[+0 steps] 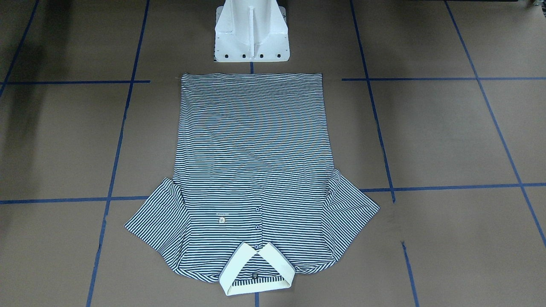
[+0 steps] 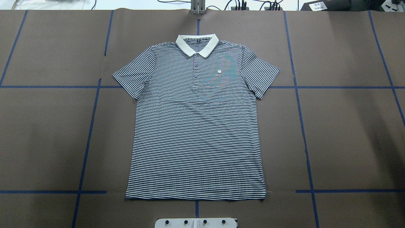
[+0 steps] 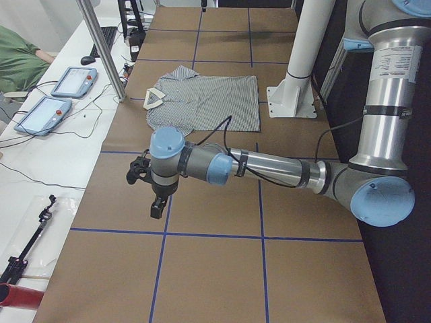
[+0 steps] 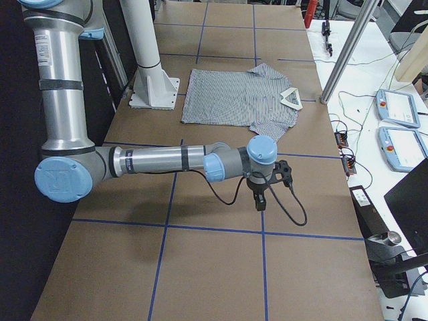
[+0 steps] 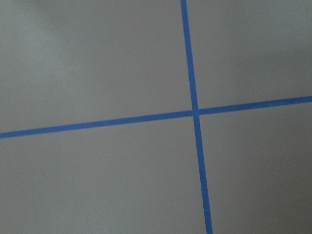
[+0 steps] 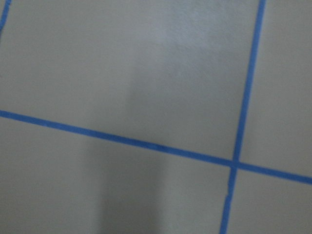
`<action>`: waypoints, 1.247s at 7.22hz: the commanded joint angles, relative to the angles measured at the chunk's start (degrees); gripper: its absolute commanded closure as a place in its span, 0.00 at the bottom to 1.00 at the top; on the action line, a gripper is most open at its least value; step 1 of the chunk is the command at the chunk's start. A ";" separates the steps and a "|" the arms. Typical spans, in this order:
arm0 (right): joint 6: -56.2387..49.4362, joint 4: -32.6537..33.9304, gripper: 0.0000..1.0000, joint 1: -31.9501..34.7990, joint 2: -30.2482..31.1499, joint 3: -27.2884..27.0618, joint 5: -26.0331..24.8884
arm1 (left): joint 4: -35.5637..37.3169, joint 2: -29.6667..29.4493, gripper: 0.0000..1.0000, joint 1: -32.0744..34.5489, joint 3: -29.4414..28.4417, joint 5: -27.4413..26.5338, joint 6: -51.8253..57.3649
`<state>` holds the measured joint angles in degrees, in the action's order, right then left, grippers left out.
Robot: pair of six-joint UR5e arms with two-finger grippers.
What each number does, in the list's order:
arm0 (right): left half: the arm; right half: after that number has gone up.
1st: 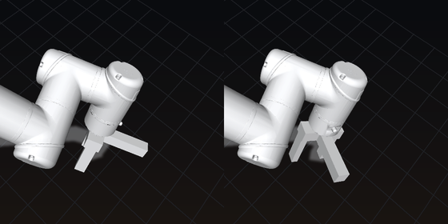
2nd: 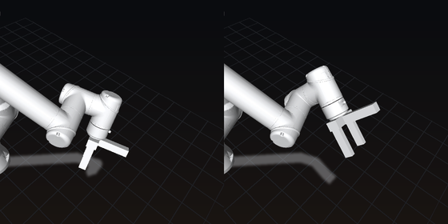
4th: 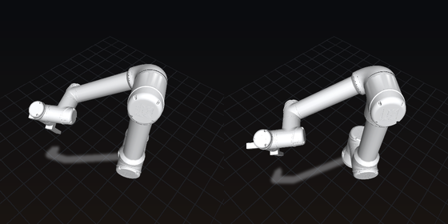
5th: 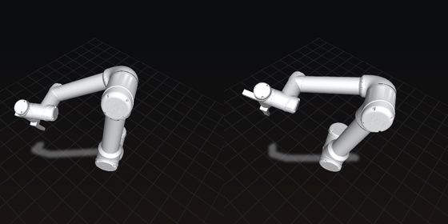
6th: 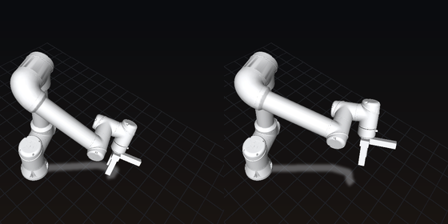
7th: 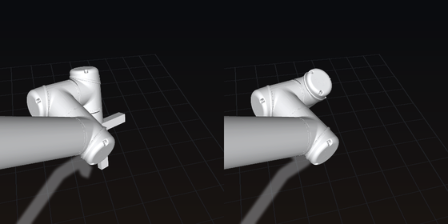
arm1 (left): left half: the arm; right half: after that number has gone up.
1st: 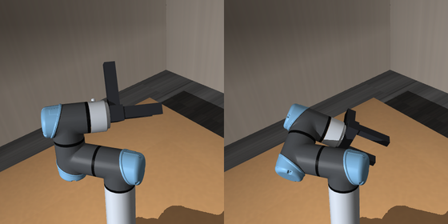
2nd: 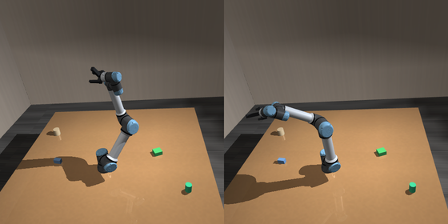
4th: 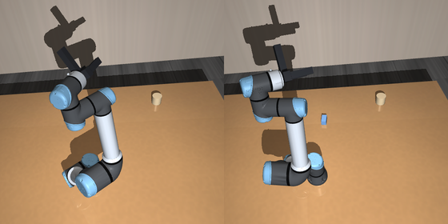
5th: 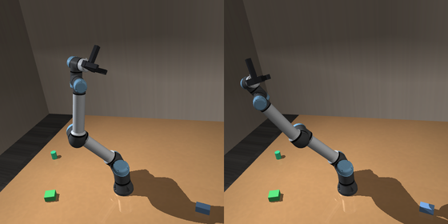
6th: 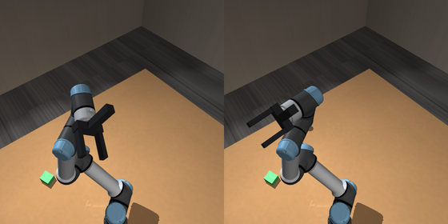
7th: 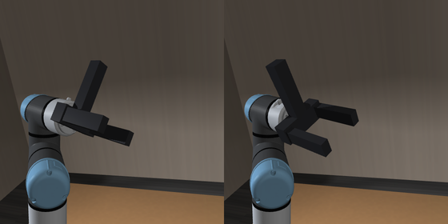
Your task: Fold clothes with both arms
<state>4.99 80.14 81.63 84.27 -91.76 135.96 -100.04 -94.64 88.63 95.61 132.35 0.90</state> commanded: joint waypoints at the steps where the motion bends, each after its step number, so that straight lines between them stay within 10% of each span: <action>1: 2.98 0.02 0.00 -5.92 -8.74 3.15 -0.17 | -10.74 -0.81 0.00 -4.77 -0.42 1.86 -0.37; 4: 17.82 -1.81 0.00 -15.67 -20.95 9.66 -5.22 | -10.87 -3.88 0.00 -7.66 -2.25 1.60 -2.98; 9: 46.60 -23.53 0.01 -29.23 -27.57 21.97 -19.48 | -12.19 -5.11 0.00 -8.82 -2.18 1.59 -8.19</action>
<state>48.52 59.24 54.55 57.85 -72.21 120.05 -112.14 -99.64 79.84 93.46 133.88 -7.07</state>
